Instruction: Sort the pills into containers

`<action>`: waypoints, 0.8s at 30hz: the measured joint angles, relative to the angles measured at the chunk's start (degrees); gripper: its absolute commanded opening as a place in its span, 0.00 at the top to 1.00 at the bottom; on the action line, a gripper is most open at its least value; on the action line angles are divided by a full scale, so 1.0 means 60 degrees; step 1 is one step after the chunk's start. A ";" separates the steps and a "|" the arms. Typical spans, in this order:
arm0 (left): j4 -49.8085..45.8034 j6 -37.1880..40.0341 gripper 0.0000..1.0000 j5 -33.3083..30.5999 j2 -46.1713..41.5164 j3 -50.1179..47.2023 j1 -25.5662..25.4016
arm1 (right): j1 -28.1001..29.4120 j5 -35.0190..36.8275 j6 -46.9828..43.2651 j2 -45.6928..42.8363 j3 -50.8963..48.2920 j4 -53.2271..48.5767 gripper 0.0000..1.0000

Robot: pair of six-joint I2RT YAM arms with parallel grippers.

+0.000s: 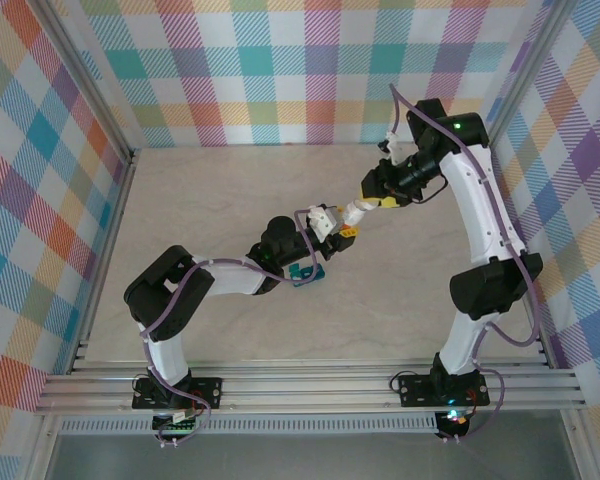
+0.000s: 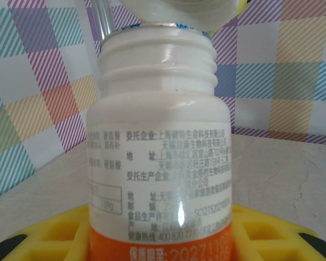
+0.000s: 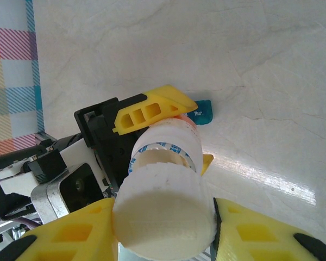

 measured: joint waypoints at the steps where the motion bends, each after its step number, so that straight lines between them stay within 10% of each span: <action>1: 0.0000 0.0004 1.00 0.0004 0.0000 0.0000 0.0000 | 0.0018 -0.0022 -0.0029 0.0033 0.0000 -0.0004 0.59; 24: -0.0448 0.0073 1.00 0.0455 -0.0583 -0.0313 0.0000 | 0.0310 -0.0408 -0.0146 0.0328 -0.0302 -0.0240 0.60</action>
